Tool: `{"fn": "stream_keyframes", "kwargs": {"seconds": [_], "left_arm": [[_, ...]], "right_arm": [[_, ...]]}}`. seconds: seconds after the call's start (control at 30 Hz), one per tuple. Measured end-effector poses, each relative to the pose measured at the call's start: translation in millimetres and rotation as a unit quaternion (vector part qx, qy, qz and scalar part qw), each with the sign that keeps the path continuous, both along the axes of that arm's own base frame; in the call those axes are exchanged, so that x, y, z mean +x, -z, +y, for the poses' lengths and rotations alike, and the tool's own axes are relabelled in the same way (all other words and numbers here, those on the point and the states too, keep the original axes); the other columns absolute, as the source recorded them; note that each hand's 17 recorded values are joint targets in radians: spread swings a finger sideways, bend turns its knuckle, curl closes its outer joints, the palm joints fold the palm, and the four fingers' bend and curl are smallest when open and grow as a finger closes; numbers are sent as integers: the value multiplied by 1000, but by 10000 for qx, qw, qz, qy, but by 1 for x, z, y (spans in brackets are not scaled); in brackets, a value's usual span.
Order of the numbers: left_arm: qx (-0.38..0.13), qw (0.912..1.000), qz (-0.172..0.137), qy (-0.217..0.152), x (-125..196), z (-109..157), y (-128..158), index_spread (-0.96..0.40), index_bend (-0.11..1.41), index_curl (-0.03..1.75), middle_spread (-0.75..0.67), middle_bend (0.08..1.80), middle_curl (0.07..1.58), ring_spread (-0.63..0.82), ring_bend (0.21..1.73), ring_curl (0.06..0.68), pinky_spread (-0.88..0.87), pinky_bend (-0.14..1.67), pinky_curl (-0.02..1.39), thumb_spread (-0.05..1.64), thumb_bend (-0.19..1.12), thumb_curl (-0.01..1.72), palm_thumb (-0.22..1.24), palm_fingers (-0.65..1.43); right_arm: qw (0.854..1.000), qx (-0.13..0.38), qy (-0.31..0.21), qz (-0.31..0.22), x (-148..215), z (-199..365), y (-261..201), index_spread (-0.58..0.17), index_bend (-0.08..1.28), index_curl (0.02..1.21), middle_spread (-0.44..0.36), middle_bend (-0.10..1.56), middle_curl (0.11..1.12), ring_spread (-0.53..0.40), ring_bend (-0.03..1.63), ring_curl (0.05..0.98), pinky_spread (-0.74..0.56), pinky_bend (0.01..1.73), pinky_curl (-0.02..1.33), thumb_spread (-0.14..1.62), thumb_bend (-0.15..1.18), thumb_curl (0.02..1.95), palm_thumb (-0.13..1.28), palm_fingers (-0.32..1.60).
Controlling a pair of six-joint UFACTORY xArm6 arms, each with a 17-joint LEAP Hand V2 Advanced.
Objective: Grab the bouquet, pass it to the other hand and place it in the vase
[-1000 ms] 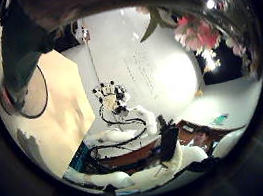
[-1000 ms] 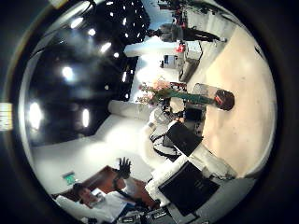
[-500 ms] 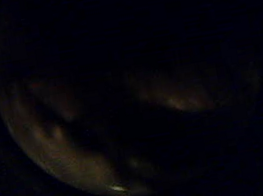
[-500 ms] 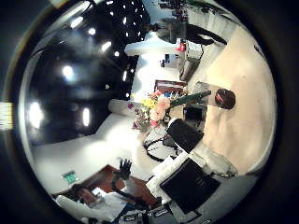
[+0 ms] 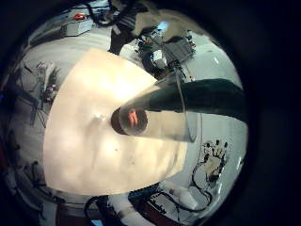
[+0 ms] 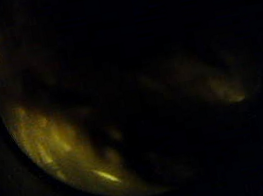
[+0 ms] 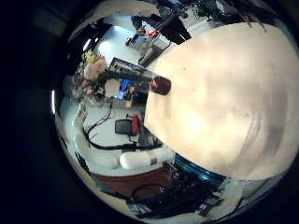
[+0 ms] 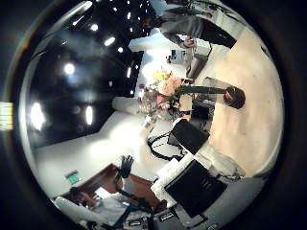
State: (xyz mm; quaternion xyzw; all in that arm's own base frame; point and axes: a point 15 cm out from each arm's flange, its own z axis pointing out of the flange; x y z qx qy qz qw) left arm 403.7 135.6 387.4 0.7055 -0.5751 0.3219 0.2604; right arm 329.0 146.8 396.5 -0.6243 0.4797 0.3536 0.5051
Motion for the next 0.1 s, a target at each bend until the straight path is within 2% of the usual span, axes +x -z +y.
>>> {"fn": "stream_keyframes", "kwargs": {"seconds": [0.1], "left_arm": [[270,9994,219,0,-7,-3,-2,16,145,251,535,177,254,659,467,195,610,192,278,836,-40,309,-13,-78]], "right_arm": [[9998,68,-162,-50,-6,3,1,-363,173,305,43,197,342,188,563,192,485,689,184,1035,-22,476,665,260]]}}
